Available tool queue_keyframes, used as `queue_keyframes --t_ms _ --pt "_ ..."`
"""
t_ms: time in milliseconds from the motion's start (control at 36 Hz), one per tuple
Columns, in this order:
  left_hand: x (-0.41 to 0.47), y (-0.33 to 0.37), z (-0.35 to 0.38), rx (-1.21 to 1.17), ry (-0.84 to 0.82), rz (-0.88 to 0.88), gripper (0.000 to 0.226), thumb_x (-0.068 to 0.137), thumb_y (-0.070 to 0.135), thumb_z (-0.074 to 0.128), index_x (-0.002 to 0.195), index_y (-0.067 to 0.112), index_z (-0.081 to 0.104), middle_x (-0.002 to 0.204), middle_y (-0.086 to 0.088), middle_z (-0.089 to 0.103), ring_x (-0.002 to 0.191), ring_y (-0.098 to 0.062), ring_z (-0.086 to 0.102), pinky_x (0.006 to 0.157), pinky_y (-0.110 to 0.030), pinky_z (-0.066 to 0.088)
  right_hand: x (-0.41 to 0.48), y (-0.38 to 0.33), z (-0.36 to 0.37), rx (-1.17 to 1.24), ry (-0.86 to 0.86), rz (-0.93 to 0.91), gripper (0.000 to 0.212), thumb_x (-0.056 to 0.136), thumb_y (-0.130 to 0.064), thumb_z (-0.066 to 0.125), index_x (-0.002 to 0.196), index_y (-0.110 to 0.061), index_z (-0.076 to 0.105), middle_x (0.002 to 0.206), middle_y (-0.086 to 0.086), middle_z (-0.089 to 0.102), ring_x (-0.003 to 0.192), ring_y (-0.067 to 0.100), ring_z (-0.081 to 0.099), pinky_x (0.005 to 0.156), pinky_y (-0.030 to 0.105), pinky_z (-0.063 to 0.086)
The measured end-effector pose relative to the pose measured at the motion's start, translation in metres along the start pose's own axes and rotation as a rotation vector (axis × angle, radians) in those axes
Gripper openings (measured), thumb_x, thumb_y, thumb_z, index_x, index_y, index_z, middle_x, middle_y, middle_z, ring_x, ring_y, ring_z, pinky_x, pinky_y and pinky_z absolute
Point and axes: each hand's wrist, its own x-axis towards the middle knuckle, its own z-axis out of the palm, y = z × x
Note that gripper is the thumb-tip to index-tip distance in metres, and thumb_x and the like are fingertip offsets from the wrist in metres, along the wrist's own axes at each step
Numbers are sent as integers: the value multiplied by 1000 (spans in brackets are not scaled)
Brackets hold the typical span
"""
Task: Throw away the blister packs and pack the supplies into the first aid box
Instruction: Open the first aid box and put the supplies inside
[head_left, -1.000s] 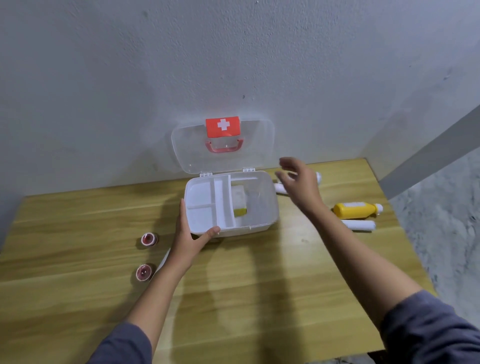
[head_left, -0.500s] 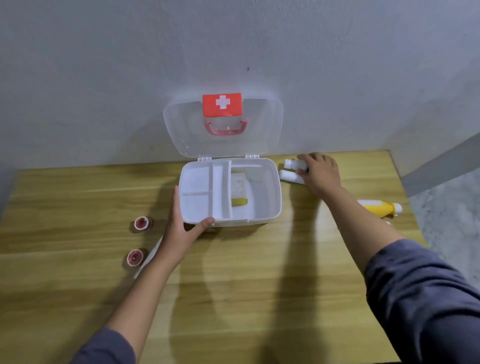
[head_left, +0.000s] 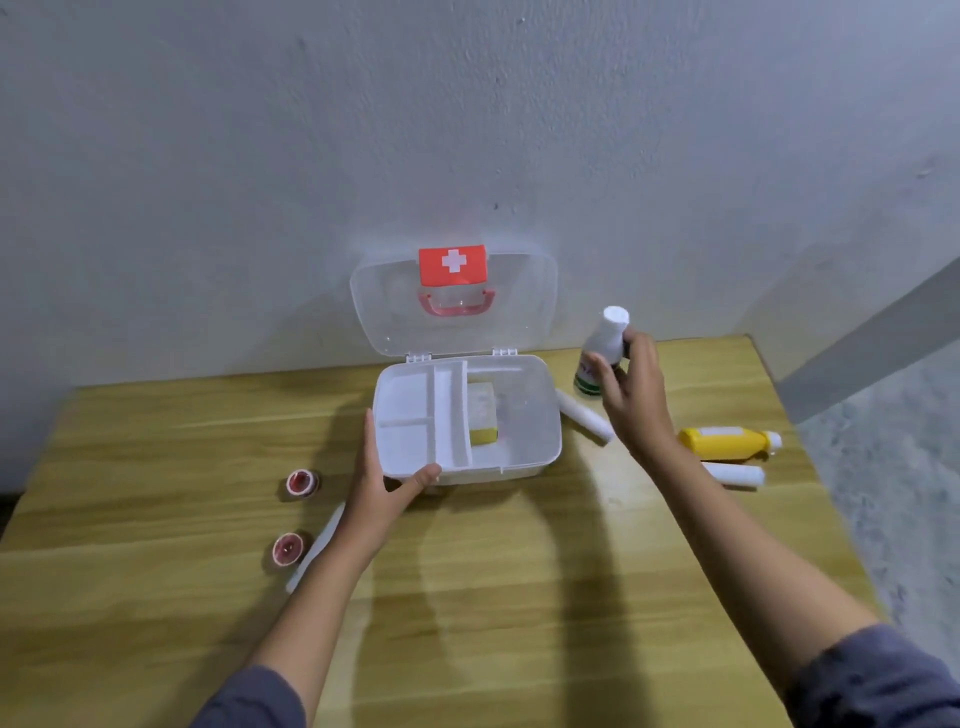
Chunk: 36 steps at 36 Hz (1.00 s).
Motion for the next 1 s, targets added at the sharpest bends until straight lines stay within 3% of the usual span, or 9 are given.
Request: queue_keyframes --t_ms 56,194,250,389,556,639,750,889,1000 --pt "-2 5 1 6 -2 7 113 55 67 73 139 54 -2 156 14 13 142 -8 19 115 -46 24 -13 -16 3 66 -13 -26 22 85 -29 54 101 -15 50 92 0 46 87 17 46 77 39 46" --pt "-4 9 2 26 12 11 119 54 63 70 145 38 -2 150 17 15 137 -4 19 114 -37 23 -49 -39 26 44 -244 -64 21 86 -35 53 98 -19 49 90 -18 45 86 19 50 76 48 52" --pt "-5 9 2 32 13 13 121 53 63 70 146 35 -3 151 14 14 135 -1 16 111 -31 21 -59 -41 36 -15 -330 -70 19 87 -32 54 99 -19 49 92 -15 48 89 15 49 81 45 51" --pt "-6 11 1 36 7 37 120 56 59 70 147 30 -1 155 10 12 138 -2 15 113 -31 19 -70 -45 59 -164 -483 -7 38 89 -25 56 123 -11 47 123 8 56 112 23 53 92 38 47" --pt "-4 10 1 56 12 49 117 58 57 71 147 29 0 156 9 12 140 -5 15 114 -32 18 -66 -50 70 -277 -514 61 32 89 -24 56 115 -7 52 114 13 62 106 30 55 83 35 44" --pt "-4 10 1 52 17 69 115 61 55 72 147 29 1 152 14 14 138 -3 16 112 -29 19 -65 -52 66 -278 -533 70 38 88 -25 58 122 -9 51 120 13 60 111 28 55 87 35 44" --pt "-3 10 3 53 27 91 107 71 38 75 147 28 1 148 15 13 135 0 13 110 -27 16 -62 -52 43 -204 -451 39 46 87 -30 61 128 -13 50 131 2 57 122 16 51 99 28 40" --pt "-2 9 2 50 30 82 111 66 49 76 147 30 2 152 13 14 137 -3 16 112 -30 18 -52 -20 -10 -176 -194 41 38 83 -21 67 118 -9 59 122 5 64 114 19 57 97 24 40" --pt "0 7 0 36 26 64 112 58 61 73 145 36 7 155 9 19 141 -9 21 115 -44 23 -48 23 -56 -250 -78 172 41 81 -14 69 119 -4 57 123 12 62 118 26 54 93 23 36"
